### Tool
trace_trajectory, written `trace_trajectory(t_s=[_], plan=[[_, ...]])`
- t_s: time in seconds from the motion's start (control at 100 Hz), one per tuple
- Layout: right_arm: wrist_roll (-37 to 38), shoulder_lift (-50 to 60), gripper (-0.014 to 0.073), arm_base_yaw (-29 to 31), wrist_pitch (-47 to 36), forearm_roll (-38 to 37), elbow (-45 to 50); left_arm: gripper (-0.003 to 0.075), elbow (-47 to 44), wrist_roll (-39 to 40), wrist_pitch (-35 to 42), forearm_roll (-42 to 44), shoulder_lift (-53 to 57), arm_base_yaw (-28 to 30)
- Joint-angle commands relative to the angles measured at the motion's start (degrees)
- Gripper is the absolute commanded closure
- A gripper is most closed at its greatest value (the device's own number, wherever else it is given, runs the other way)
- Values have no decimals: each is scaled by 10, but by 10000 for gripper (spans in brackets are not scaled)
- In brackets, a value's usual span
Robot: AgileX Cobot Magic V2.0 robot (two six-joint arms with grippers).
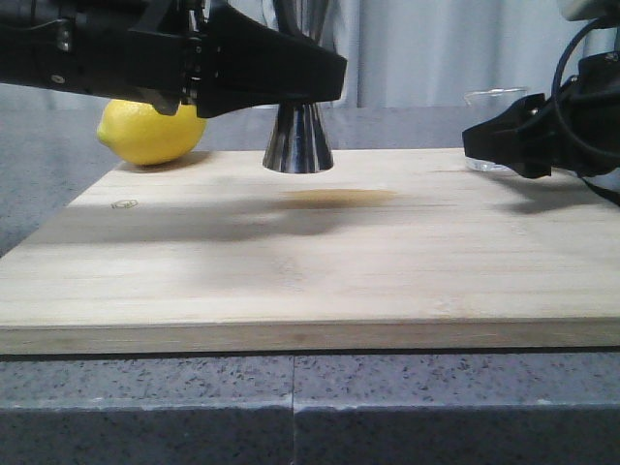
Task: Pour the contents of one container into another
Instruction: 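Lower the glass beaker onto the board's far corner with the right gripper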
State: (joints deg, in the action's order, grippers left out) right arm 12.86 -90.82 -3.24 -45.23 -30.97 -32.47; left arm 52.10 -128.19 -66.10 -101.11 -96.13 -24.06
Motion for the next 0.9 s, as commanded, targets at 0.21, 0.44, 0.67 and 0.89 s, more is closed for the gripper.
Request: trace_trajectory(t_s=[0.21, 0.44, 0.67, 0.89], plan=[[-19, 17, 357, 2, -45, 5, -8, 739, 15, 6, -65, -50, 26, -6], [-20, 17, 357, 2, -45, 5, -8, 739, 15, 6, -65, -50, 26, -6], [-20, 17, 357, 2, -44, 5, -8, 739, 15, 6, -65, -50, 26, -6], [-20, 17, 357, 2, -44, 5, -8, 739, 15, 6, -65, -50, 26, -6]])
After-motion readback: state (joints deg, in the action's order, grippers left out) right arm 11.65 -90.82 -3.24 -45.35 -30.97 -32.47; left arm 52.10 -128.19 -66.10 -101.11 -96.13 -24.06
